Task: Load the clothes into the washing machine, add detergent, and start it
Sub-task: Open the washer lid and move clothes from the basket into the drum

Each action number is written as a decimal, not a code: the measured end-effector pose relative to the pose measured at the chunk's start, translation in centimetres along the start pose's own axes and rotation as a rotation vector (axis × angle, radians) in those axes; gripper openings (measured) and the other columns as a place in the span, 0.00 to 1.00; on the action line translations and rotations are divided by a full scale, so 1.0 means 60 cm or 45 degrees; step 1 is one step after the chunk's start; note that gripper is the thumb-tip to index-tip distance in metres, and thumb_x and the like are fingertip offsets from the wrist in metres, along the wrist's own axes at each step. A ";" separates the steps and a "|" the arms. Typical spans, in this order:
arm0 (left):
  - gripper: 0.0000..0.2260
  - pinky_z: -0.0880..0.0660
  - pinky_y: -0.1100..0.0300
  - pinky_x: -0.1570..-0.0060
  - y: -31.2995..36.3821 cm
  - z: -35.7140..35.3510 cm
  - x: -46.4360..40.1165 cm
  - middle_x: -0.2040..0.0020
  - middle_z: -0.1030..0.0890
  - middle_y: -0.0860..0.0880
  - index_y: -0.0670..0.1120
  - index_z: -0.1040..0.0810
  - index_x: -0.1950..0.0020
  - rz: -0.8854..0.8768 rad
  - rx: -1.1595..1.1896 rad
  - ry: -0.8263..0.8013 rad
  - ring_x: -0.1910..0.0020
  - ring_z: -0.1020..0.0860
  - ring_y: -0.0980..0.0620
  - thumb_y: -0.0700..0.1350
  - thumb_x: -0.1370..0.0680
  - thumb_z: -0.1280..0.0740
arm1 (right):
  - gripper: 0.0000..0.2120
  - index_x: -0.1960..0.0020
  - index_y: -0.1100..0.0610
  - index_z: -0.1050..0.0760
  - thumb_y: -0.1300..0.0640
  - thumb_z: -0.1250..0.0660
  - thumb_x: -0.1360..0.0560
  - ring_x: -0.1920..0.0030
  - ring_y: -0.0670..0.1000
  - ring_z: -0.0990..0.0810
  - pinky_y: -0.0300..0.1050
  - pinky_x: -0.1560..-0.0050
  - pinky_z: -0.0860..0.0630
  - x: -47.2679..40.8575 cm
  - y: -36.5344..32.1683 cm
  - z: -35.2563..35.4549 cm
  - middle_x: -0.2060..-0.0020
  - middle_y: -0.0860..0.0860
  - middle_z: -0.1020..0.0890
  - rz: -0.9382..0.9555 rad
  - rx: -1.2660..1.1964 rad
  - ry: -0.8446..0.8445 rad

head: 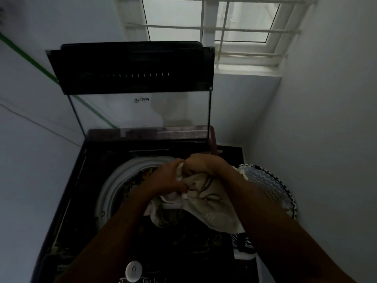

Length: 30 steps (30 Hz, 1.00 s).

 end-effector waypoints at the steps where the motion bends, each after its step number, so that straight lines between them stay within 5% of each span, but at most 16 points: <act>1: 0.34 0.24 0.56 0.46 -0.020 0.009 0.007 0.41 0.20 0.52 0.56 0.25 0.35 0.026 -0.005 0.030 0.44 0.22 0.51 0.51 0.40 0.23 | 0.13 0.46 0.61 0.22 0.54 0.35 0.26 0.62 0.50 0.26 0.45 0.58 0.28 -0.011 -0.007 -0.008 0.64 0.50 0.25 0.020 0.004 0.010; 4: 0.25 0.28 0.60 0.47 -0.063 0.014 0.021 0.42 0.19 0.51 0.52 0.21 0.37 0.089 -0.052 0.058 0.43 0.22 0.52 0.46 0.34 0.23 | 0.10 0.57 0.59 0.22 0.53 0.29 0.31 0.65 0.52 0.25 0.42 0.67 0.30 -0.050 -0.014 -0.034 0.62 0.54 0.23 0.018 -0.101 0.060; 9: 0.38 0.30 0.51 0.35 -0.069 -0.007 0.008 0.32 0.27 0.48 0.56 0.31 0.28 0.099 -0.298 -0.053 0.33 0.28 0.45 0.55 0.40 0.31 | 0.13 0.54 0.61 0.21 0.56 0.24 0.34 0.63 0.51 0.22 0.40 0.70 0.29 -0.079 0.021 -0.041 0.61 0.55 0.20 -0.076 -0.313 0.154; 15: 0.34 0.30 0.52 0.34 0.027 -0.013 -0.017 0.31 0.29 0.47 0.52 0.34 0.26 -0.035 0.035 0.006 0.32 0.30 0.47 0.48 0.32 0.30 | 0.03 0.60 0.62 0.20 0.61 0.30 0.30 0.67 0.51 0.21 0.39 0.68 0.27 -0.058 0.049 0.004 0.66 0.55 0.19 -0.011 -0.595 0.281; 19: 0.40 0.31 0.52 0.32 0.077 -0.049 -0.030 0.28 0.33 0.48 0.56 0.42 0.23 -0.207 0.102 0.020 0.30 0.33 0.50 0.55 0.30 0.26 | 0.05 0.58 0.57 0.19 0.64 0.33 0.28 0.60 0.52 0.17 0.42 0.61 0.22 -0.012 0.111 0.101 0.60 0.55 0.16 0.103 -0.596 0.729; 21: 0.43 0.36 0.49 0.29 0.098 -0.073 -0.036 0.26 0.36 0.49 0.59 0.43 0.23 -0.267 -0.062 0.006 0.27 0.37 0.49 0.66 0.33 0.29 | 0.05 0.56 0.59 0.19 0.63 0.34 0.28 0.57 0.52 0.19 0.41 0.56 0.25 0.013 0.190 0.149 0.58 0.53 0.17 -0.048 -0.452 1.040; 23: 0.45 0.42 0.47 0.26 0.119 -0.098 -0.044 0.24 0.39 0.51 0.61 0.44 0.23 -0.317 -0.227 -0.009 0.25 0.42 0.49 0.73 0.37 0.35 | 0.08 0.54 0.62 0.20 0.60 0.35 0.29 0.54 0.56 0.19 0.44 0.56 0.25 0.022 0.292 0.149 0.56 0.57 0.17 -0.333 -0.436 1.135; 26: 0.47 0.45 0.48 0.26 0.143 -0.130 -0.052 0.22 0.43 0.53 0.59 0.43 0.23 -0.375 -0.322 -0.040 0.24 0.44 0.49 0.76 0.39 0.41 | 0.17 0.46 0.61 0.21 0.50 0.35 0.27 0.48 0.58 0.19 0.45 0.53 0.24 0.008 0.416 0.052 0.49 0.58 0.18 -0.645 -0.656 0.787; 30: 0.47 0.44 0.47 0.26 0.151 -0.164 -0.060 0.22 0.43 0.53 0.58 0.42 0.23 -0.387 -0.379 -0.107 0.24 0.44 0.48 0.75 0.39 0.41 | 0.18 0.38 0.58 0.24 0.48 0.38 0.22 0.54 0.51 0.18 0.37 0.65 0.21 -0.002 0.409 -0.094 0.43 0.54 0.19 -0.521 -1.363 0.269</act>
Point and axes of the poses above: each hand's wrist, its own x-axis away from the middle knuckle, its own z-axis out of the back of the hand, y = z × x, the point moved 10 cm from there along -x, towards the middle knuckle
